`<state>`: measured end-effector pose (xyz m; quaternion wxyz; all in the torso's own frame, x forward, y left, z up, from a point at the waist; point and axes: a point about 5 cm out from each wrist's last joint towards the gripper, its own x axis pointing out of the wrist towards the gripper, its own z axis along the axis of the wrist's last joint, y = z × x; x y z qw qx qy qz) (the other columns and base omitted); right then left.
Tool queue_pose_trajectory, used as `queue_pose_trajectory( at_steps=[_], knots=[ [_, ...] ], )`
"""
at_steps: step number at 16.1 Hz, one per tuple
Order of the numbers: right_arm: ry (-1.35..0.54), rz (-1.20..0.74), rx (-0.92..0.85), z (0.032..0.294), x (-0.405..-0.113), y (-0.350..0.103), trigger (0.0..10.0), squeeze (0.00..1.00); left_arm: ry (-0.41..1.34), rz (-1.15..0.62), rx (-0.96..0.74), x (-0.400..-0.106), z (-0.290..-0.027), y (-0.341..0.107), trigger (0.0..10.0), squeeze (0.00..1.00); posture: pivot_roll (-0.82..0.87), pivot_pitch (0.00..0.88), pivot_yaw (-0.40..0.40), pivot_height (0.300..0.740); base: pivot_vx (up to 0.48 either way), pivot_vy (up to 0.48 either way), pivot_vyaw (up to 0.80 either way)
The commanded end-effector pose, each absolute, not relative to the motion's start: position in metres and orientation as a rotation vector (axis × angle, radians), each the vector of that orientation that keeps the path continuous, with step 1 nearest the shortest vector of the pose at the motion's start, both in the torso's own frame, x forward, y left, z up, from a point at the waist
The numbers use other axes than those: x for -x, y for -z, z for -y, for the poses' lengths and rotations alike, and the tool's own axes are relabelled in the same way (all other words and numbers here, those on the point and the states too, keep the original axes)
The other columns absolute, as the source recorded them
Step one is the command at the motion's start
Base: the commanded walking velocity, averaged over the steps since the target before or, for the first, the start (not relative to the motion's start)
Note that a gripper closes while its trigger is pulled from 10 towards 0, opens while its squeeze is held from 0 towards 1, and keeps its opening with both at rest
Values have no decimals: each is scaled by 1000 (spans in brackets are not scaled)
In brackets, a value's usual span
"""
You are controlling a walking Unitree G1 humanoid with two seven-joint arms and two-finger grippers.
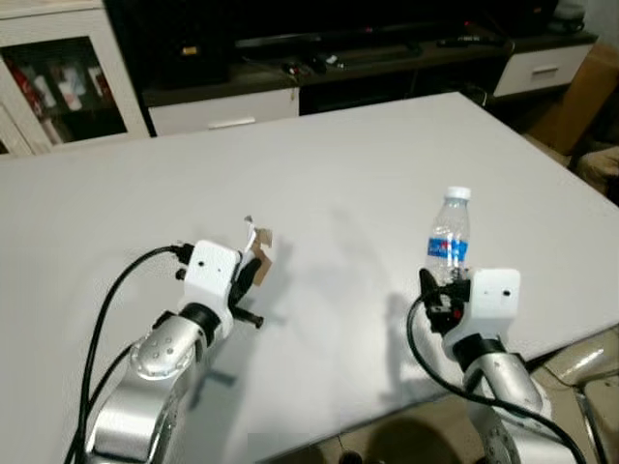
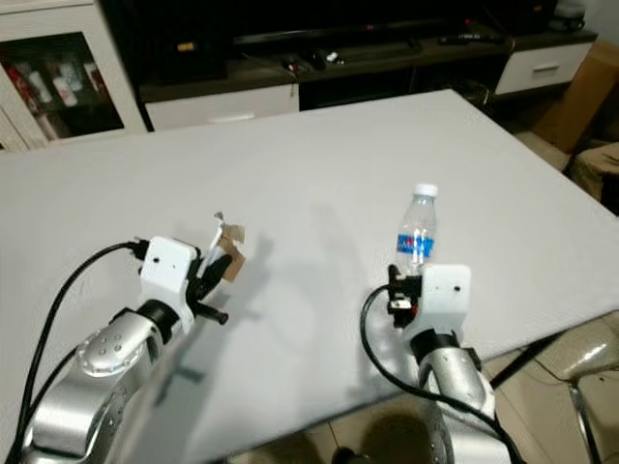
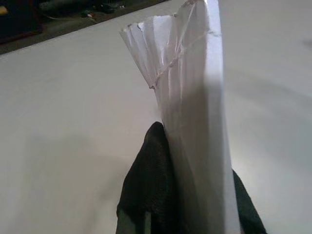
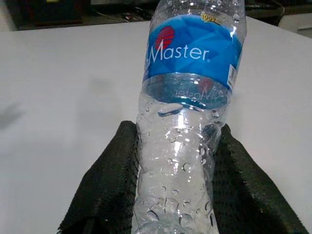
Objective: Picking trash to rubbish bin
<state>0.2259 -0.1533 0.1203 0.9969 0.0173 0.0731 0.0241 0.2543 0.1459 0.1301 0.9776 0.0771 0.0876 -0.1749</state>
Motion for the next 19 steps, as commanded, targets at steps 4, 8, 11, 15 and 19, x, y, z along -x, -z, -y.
queue_pose_trajectory(
  at_steps=[4, 8, 11, 15, 19],
  knots=[
    [-45, -169, -32, 156, -223, -119, 10000, 0, 344, -171, -152, -254, -145, -130, 10000, 0, -91, 0, -30, 740, -270, 0, 0],
    [-57, -192, -21, 157, -220, -118, 10000, 0, 339, -174, -143, -251, -144, -128, 10000, 0, -100, 0, -53, 740, -267, 0, 0],
    [-55, -203, -16, 159, -219, -117, 10000, 0, 338, -176, -135, -251, -141, -126, 10000, 0, -103, 0, -57, 740, -270, 0, 0],
    [-52, -220, -16, 159, -217, -114, 10000, 0, 343, -183, -137, -250, -141, -124, 10000, 0, -105, 0, -52, 740, -196, 0, 0],
    [-42, -315, 1, 164, -209, -98, 10000, 0, 342, -241, -132, -247, -143, -116, 10000, 0, -107, 0, -50, 740, 0, 0, 0]
  ],
)
